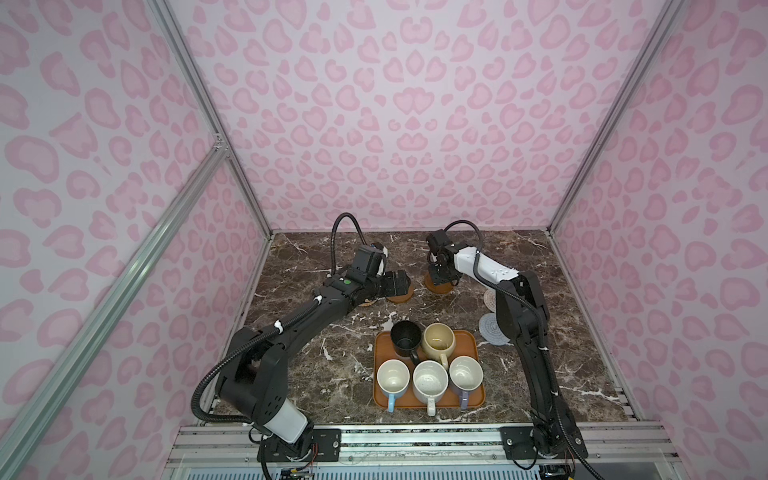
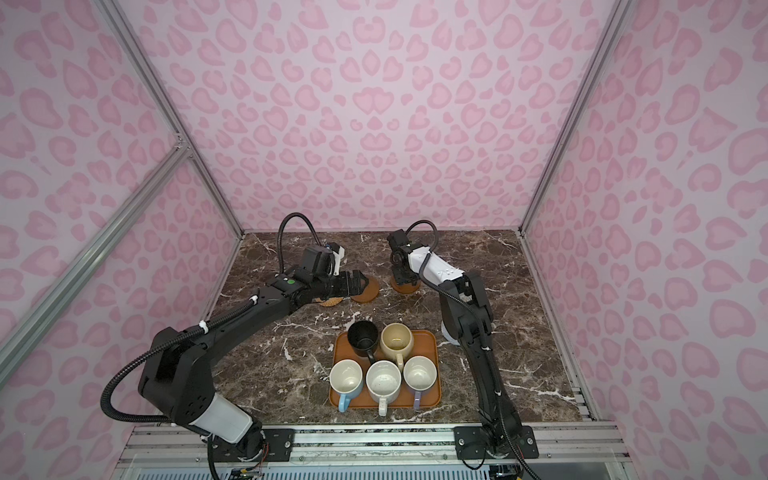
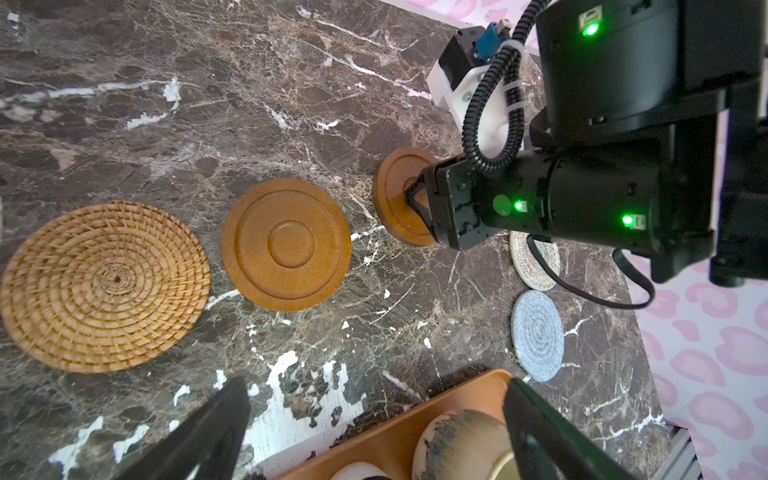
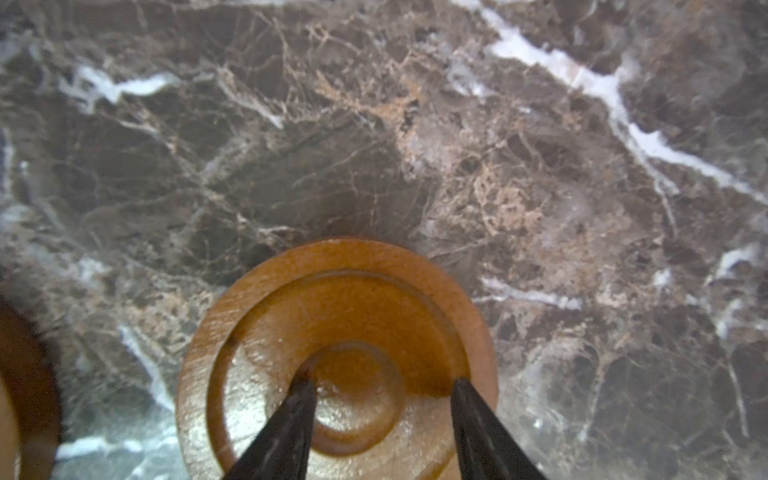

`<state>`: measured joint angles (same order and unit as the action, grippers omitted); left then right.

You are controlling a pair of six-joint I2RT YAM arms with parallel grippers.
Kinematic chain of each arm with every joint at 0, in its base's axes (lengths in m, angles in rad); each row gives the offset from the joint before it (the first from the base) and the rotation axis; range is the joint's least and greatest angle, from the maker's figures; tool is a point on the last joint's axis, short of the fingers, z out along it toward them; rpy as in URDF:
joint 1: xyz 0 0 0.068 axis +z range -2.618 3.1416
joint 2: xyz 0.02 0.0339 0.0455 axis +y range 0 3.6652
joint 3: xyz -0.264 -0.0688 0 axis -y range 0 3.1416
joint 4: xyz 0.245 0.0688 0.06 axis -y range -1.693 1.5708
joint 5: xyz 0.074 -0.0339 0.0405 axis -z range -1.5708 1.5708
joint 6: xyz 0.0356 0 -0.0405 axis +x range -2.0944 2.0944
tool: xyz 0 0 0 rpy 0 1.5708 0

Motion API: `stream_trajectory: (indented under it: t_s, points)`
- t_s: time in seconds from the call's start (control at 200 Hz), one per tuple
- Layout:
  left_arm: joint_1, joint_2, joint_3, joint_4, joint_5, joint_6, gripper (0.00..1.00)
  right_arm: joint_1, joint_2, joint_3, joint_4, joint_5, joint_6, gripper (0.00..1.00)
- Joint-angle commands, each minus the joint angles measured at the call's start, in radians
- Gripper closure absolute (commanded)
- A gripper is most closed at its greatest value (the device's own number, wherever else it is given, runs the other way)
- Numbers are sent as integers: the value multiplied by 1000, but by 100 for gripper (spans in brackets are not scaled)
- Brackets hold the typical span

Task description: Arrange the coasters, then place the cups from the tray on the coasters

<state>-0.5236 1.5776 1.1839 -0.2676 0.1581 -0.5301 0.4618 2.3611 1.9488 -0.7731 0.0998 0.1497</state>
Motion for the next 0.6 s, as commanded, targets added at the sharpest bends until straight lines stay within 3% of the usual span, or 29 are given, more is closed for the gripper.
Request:
stream_trajectory:
  t_s: [0.0,0.595]
  points:
    - [1,-24,-7,-2,1,9,3,18,11,-34,-117,-62,-1,45]
    - [0,-50,-18,1,-14,3,3,49,28,0,-138,-63,21,46]
